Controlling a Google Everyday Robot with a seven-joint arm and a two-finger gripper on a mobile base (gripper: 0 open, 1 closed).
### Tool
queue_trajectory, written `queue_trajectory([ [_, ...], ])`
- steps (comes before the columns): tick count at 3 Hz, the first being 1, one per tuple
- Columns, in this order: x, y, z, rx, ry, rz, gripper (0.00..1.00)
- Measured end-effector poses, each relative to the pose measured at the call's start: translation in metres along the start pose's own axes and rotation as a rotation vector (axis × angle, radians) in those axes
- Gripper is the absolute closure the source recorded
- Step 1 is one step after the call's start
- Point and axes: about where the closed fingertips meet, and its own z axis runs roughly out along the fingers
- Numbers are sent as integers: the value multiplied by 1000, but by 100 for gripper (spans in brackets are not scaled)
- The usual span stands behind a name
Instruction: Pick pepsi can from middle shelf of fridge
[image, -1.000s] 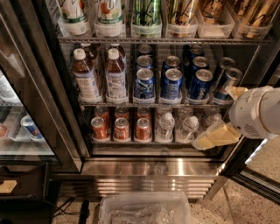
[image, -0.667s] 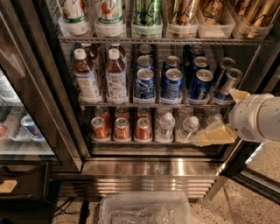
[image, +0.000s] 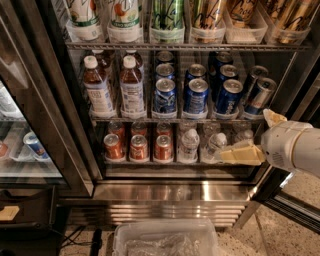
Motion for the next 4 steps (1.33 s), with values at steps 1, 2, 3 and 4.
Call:
queue_trajectory([
  [1,-1,-1,5,49,-77,51,0],
  [2,-6,-4,11,114,-135,53,0],
  [3,-9,-22,21,181,-172,24,0],
  [4,-9,-22,21,181,-172,24,0],
])
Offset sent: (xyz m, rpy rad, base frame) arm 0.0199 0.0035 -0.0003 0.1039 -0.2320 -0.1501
